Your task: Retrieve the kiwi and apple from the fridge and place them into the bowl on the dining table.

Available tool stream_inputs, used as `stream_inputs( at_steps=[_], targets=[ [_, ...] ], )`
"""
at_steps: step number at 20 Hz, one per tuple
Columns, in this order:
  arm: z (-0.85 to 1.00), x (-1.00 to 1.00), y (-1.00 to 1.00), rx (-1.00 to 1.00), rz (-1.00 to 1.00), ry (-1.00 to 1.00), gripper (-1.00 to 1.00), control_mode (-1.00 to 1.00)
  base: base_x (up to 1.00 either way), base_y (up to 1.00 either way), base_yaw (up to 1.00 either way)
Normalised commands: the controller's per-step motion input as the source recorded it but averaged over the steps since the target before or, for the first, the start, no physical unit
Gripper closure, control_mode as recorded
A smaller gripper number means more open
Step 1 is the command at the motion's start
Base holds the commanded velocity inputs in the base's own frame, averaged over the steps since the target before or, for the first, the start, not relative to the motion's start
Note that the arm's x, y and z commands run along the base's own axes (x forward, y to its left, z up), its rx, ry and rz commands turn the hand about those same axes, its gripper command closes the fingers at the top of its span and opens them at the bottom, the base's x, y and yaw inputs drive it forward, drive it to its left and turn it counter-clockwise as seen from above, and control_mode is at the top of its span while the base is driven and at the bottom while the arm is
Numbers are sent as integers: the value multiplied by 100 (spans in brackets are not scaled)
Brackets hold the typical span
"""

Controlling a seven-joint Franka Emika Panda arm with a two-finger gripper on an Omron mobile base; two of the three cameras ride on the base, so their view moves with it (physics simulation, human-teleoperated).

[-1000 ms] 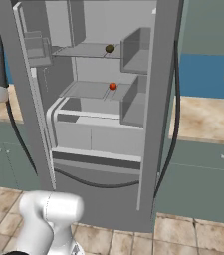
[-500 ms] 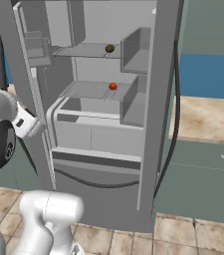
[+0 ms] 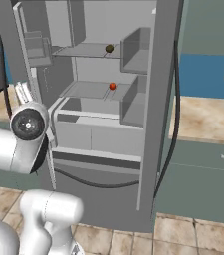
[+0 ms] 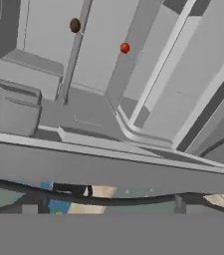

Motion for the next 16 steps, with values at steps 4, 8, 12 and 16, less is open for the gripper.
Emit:
stream_inputs(
  at_steps=[4, 8, 12, 16],
  targets=[
    [0, 44, 0, 24, 5, 41, -100, -100, 0, 0, 0],
    [-12, 38, 15, 3, 8, 34, -100, -100, 0, 0, 0],
    [-59, 41, 18, 4, 13, 1, -100, -100, 0, 0, 0],
    [-46, 46, 9, 7, 15, -1, -100, -100, 0, 0, 0]
  ],
)
